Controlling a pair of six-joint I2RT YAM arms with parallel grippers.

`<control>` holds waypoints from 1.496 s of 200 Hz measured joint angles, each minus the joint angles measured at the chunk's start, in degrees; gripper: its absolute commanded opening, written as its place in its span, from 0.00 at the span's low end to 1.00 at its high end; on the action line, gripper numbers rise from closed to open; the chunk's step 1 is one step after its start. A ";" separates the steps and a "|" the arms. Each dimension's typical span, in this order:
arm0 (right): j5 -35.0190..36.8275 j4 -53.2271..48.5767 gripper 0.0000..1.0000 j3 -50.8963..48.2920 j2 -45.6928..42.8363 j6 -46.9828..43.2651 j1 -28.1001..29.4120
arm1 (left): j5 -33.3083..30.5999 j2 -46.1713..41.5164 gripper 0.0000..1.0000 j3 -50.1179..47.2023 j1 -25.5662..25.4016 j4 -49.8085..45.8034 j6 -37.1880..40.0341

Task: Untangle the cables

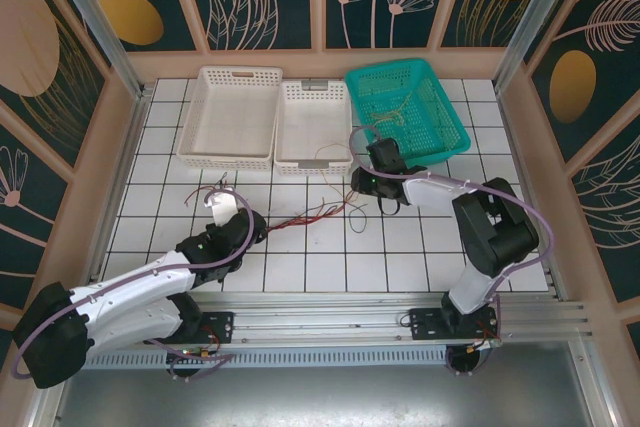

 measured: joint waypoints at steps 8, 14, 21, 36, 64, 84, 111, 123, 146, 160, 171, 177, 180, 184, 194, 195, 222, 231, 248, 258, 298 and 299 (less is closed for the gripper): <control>0.13 0.55 0.31 0.00 0.28 -0.02 -0.04 | 0.00 0.00 0.00 -0.02 0.00 0.00 0.00; 0.13 1.01 0.30 0.00 0.48 0.00 -0.04 | 0.04 0.00 0.00 -0.11 0.00 0.02 0.00; 0.11 1.55 0.30 0.00 0.70 0.02 -0.11 | 0.13 0.00 0.00 -0.13 0.00 0.00 -0.02; 0.09 2.45 0.29 0.00 1.14 0.02 -0.15 | 0.15 0.00 0.00 -0.17 0.00 0.00 -0.02; -0.04 3.76 0.27 0.13 2.21 0.04 -0.15 | 0.15 0.00 0.00 -0.17 0.00 0.02 -0.02; -0.85 4.83 0.21 0.17 3.17 0.20 -0.13 | 0.15 0.00 0.00 -0.17 0.00 0.00 -0.02; -1.55 5.03 0.15 0.17 3.32 0.63 -0.15 | 0.15 -0.02 0.00 -0.46 0.00 0.04 -0.22; -1.60 5.03 0.13 0.17 3.32 0.63 -0.15 | 0.15 -0.02 0.00 -0.68 0.00 0.02 -0.26; -1.81 5.05 0.06 0.17 3.32 0.72 -0.15 | 0.17 0.00 0.00 -0.74 0.00 0.02 -0.44; -2.10 5.07 0.02 0.15 3.32 0.94 -0.13 | 0.17 0.00 0.00 -0.74 0.00 0.02 -0.44; -2.47 5.18 0.00 0.11 3.32 1.18 -0.15 | 0.20 0.00 0.00 -0.74 0.00 0.02 -0.44; -2.54 5.20 0.00 0.09 3.32 1.14 -0.15 | 0.20 0.00 0.00 -0.76 0.00 0.02 -0.44; -2.60 5.25 0.00 0.07 3.30 1.11 -0.13 | 0.22 0.00 0.00 -0.74 0.00 0.02 -0.44; -2.71 5.29 0.00 0.00 3.21 1.14 -0.13 | 0.22 0.00 0.00 -0.76 0.00 0.02 -0.44; -2.89 5.38 0.00 -0.42 2.73 1.18 -0.13 | 0.35 0.00 0.00 -0.76 0.00 0.02 -0.46; -2.89 5.35 0.00 -0.46 2.69 1.18 -0.13 | 0.35 -0.02 0.00 -0.74 0.00 0.00 -0.46; -2.91 4.17 0.00 -2.21 -0.39 1.31 -0.11 | 0.39 -0.31 0.00 -0.76 0.00 0.00 -0.59; -2.89 3.50 0.00 -2.69 -1.79 1.29 -0.09 | 0.42 -0.44 0.00 -0.76 0.00 0.00 -0.66; -2.89 1.99 0.00 -3.19 -4.74 1.27 -0.09 | 0.42 -0.48 0.00 -0.83 0.00 -0.02 -0.85; -2.86 1.22 0.00 -3.30 -6.95 1.25 -0.09 | 0.42 -0.48 0.00 -0.87 0.00 -0.02 -0.87; -2.43 -1.31 0.00 -3.32 -14.73 1.03 -0.31 | 0.42 -0.48 0.00 -0.90 0.00 -0.26 -0.90; -2.43 -1.38 0.00 -3.32 -14.86 1.01 -0.33 | 0.39 -0.48 0.00 -0.90 0.00 -0.28 -0.90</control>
